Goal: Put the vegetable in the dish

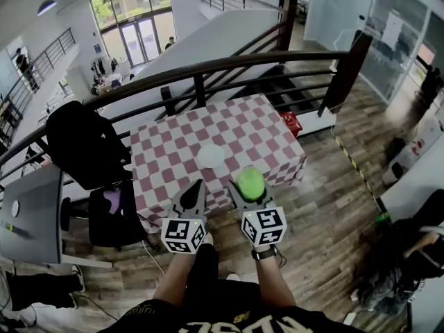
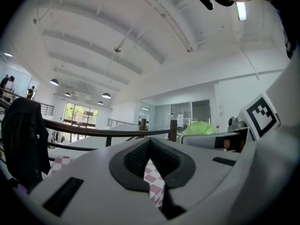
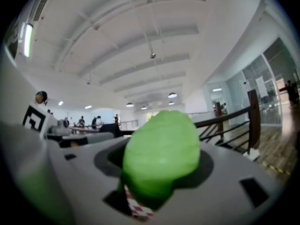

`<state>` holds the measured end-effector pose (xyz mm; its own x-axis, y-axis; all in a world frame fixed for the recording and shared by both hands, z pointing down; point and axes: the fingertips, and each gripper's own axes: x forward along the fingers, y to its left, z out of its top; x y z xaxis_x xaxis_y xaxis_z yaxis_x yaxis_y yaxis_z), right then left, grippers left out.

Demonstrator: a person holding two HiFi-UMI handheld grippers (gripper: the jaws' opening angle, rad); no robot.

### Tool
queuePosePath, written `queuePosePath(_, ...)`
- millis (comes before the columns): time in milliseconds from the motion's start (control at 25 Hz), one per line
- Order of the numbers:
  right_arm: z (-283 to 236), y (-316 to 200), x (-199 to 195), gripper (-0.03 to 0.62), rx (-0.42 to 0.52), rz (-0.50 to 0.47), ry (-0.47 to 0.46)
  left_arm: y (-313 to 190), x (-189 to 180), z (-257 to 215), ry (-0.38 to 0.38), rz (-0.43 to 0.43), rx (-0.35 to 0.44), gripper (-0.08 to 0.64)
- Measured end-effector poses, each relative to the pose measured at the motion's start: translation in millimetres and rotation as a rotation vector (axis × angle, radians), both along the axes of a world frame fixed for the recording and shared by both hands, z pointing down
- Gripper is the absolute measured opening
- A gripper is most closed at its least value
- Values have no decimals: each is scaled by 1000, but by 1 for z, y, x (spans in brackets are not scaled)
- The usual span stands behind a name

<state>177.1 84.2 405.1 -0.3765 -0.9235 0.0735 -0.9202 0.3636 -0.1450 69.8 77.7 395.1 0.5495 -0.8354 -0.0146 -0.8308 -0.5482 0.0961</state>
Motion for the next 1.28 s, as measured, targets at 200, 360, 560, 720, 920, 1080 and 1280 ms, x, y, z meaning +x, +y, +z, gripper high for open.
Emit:
queuePosePath(200, 6, -65, 1, 264, -11, 19, 39, -64, -8, 15, -1, 30, 4, 20)
queuePosePath(360, 9, -119, -14, 264, -44, 39, 18, -120, -33, 29, 20, 21, -43, 20)
queuePosePath(560, 29, -179, -45, 264, -90, -8, 96, -188, -55, 42, 51, -2, -57, 20)
queuePosePath(720, 56, -212, -78, 264, -132, -61, 91, -221, -76, 61, 72, -5, -88, 20)
queuePosePath(920, 83, -244, -98, 264, -206, -86, 73, -259, -91, 84, 89, 6, -153, 20)
queuePosePath(1080, 112, -273, -98, 264, -286, -101, 72, -283, -94, 105, 97, 0, -201, 20)
queuePosePath(1280, 143, -305, -98, 263, -369, -124, 19, -311, -90, 127, 85, -2, -244, 20)
